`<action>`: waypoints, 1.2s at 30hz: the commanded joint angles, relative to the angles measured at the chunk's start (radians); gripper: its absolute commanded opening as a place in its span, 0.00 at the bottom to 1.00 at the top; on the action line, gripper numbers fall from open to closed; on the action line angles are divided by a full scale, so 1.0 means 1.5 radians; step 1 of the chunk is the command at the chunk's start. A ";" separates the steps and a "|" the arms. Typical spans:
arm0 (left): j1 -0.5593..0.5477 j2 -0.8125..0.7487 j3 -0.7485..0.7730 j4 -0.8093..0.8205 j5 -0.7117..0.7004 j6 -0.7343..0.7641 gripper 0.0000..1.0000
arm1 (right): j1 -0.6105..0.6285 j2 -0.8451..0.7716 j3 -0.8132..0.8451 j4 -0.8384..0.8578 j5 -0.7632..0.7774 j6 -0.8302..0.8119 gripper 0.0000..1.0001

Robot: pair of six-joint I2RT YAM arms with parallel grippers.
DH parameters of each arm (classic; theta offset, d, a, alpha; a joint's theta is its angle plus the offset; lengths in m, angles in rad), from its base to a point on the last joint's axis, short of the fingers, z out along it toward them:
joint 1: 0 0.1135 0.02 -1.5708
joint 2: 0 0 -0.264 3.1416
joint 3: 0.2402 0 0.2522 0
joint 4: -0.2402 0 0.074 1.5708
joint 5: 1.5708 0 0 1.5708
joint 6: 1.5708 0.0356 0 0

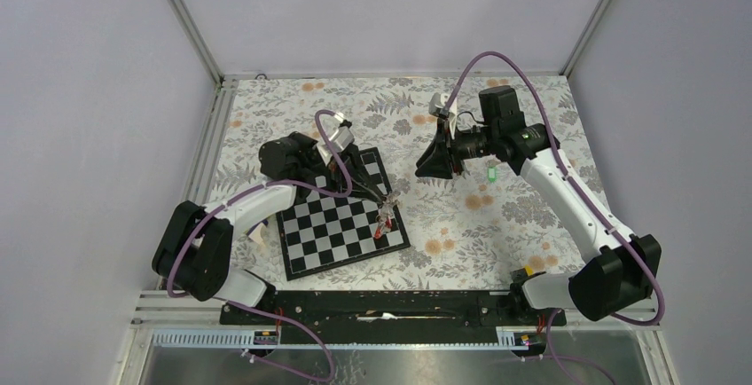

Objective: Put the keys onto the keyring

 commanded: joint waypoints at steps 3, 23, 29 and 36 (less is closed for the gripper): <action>0.043 -0.023 -0.013 -0.012 -0.055 0.024 0.00 | 0.006 -0.005 0.015 0.019 -0.026 0.016 0.37; 0.071 -0.052 0.127 -0.816 -0.239 0.515 0.00 | 0.081 0.056 0.119 0.051 0.067 0.083 0.43; 0.063 -0.052 0.124 -0.837 -0.230 0.540 0.00 | 0.094 0.075 0.130 0.046 0.108 0.067 0.44; 0.054 -0.050 0.131 -0.866 -0.228 0.568 0.00 | 0.108 0.094 0.133 0.037 0.113 0.051 0.44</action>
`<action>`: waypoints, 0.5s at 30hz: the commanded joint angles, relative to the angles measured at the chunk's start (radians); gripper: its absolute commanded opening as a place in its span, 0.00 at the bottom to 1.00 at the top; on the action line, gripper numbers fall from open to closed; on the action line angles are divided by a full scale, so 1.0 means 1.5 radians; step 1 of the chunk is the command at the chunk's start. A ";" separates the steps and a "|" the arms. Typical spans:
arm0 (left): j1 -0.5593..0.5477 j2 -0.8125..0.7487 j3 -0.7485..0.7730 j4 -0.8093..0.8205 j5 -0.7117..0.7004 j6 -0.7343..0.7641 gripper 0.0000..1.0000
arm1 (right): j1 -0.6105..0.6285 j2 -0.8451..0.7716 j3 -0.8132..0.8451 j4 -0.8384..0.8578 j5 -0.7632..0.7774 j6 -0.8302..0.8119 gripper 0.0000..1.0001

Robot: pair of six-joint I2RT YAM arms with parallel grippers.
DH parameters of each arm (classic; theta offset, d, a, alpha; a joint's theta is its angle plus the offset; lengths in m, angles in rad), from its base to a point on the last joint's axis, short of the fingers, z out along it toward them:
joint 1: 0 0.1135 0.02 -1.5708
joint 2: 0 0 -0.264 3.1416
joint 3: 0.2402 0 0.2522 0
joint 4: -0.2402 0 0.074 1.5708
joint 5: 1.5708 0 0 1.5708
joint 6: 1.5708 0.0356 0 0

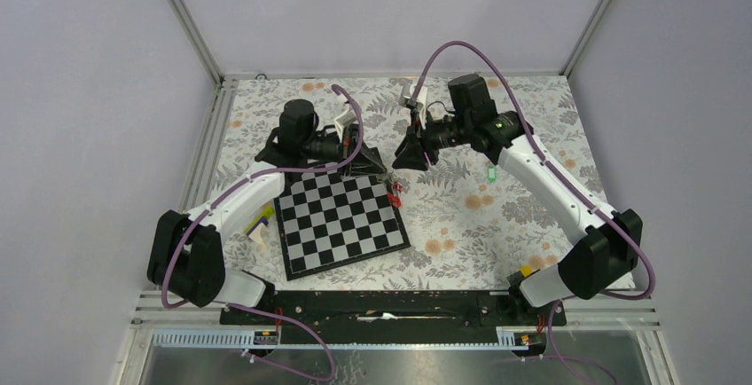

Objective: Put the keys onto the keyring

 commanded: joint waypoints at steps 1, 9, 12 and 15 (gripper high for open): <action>-0.006 -0.020 0.033 0.003 0.002 0.030 0.00 | 0.014 0.009 0.032 -0.001 0.004 -0.016 0.44; -0.009 -0.018 0.032 0.003 0.001 0.032 0.00 | 0.028 0.024 0.021 -0.005 0.001 -0.029 0.37; -0.009 -0.017 0.033 0.003 0.001 0.032 0.00 | 0.030 0.027 0.020 -0.009 0.001 -0.036 0.31; -0.010 -0.016 0.033 0.003 -0.001 0.032 0.00 | 0.031 0.027 0.015 -0.011 -0.001 -0.040 0.27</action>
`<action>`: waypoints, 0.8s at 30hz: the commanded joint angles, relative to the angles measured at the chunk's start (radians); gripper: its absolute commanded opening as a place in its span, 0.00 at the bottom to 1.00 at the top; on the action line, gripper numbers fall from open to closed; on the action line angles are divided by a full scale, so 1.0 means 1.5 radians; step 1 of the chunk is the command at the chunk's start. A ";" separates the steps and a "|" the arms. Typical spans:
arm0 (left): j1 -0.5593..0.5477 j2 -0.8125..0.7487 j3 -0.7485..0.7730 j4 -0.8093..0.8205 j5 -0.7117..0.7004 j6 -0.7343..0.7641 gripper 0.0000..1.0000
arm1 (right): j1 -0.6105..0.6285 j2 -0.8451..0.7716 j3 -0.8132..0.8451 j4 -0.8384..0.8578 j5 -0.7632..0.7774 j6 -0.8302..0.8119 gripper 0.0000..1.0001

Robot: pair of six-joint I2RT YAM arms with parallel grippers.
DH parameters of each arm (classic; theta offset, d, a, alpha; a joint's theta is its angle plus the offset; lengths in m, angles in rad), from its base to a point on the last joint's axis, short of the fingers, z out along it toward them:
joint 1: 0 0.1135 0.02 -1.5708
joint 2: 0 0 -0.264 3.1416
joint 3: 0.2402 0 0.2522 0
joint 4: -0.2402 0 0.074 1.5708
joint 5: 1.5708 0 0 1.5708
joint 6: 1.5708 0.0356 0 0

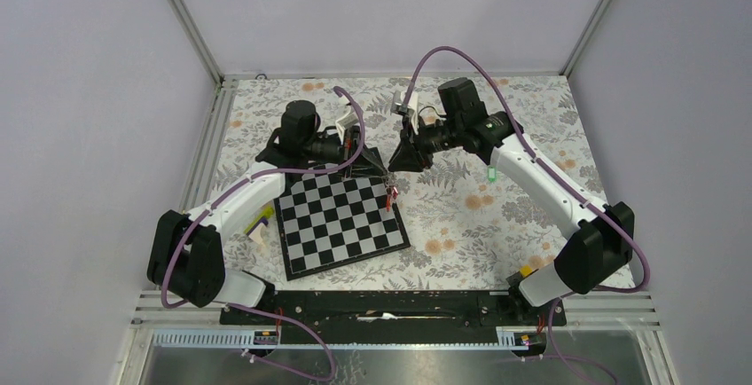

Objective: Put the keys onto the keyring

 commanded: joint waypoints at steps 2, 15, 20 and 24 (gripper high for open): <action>-0.003 -0.016 0.033 0.026 -0.001 0.011 0.00 | 0.009 0.000 0.011 -0.004 -0.003 -0.020 0.25; -0.002 -0.016 0.033 0.025 -0.018 0.011 0.00 | 0.010 -0.011 -0.012 0.001 -0.020 -0.022 0.13; -0.002 -0.017 0.033 0.026 -0.017 0.012 0.00 | 0.012 -0.009 -0.017 0.000 -0.024 -0.024 0.19; -0.002 -0.017 0.031 0.026 -0.014 0.012 0.00 | 0.013 -0.009 -0.020 0.001 -0.022 -0.025 0.20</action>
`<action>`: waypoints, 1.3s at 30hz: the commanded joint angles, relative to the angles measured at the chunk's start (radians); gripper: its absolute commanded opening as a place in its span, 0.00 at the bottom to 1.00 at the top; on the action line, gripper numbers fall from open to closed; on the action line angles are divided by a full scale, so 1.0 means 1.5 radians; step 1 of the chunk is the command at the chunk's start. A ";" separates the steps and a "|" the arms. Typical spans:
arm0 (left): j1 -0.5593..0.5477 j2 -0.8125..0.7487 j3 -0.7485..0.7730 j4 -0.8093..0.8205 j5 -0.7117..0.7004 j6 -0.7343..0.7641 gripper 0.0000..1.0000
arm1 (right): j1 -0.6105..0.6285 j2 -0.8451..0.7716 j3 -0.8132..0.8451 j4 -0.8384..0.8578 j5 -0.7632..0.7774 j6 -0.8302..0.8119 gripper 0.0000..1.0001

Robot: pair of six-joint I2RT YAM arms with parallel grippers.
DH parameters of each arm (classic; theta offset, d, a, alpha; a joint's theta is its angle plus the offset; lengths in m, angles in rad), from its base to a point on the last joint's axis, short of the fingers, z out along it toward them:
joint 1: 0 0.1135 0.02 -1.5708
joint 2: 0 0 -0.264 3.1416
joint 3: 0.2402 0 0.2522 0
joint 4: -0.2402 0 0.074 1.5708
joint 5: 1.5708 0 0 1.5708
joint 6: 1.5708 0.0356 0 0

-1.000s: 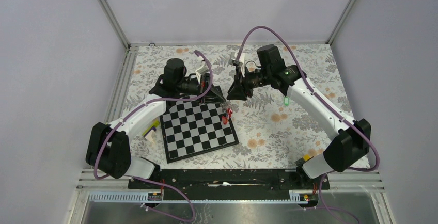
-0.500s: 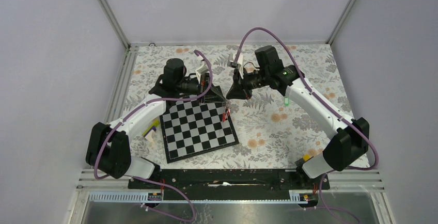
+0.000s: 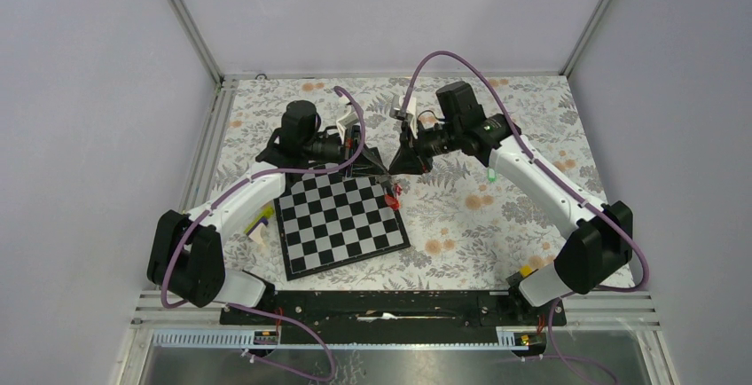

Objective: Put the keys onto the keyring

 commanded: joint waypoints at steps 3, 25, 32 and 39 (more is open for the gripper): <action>-0.001 -0.018 0.030 0.028 0.005 0.013 0.00 | 0.010 -0.008 -0.002 0.007 -0.022 -0.004 0.17; 0.058 -0.012 0.012 0.131 -0.007 -0.091 0.61 | 0.020 -0.138 -0.076 -0.023 0.237 -0.280 0.00; 0.056 0.004 -0.024 0.234 -0.045 -0.184 0.61 | 0.020 -0.209 -0.180 0.007 0.192 -0.390 0.00; 0.026 0.048 -0.012 0.159 -0.077 -0.127 0.59 | 0.020 -0.258 -0.264 0.031 0.143 -0.479 0.00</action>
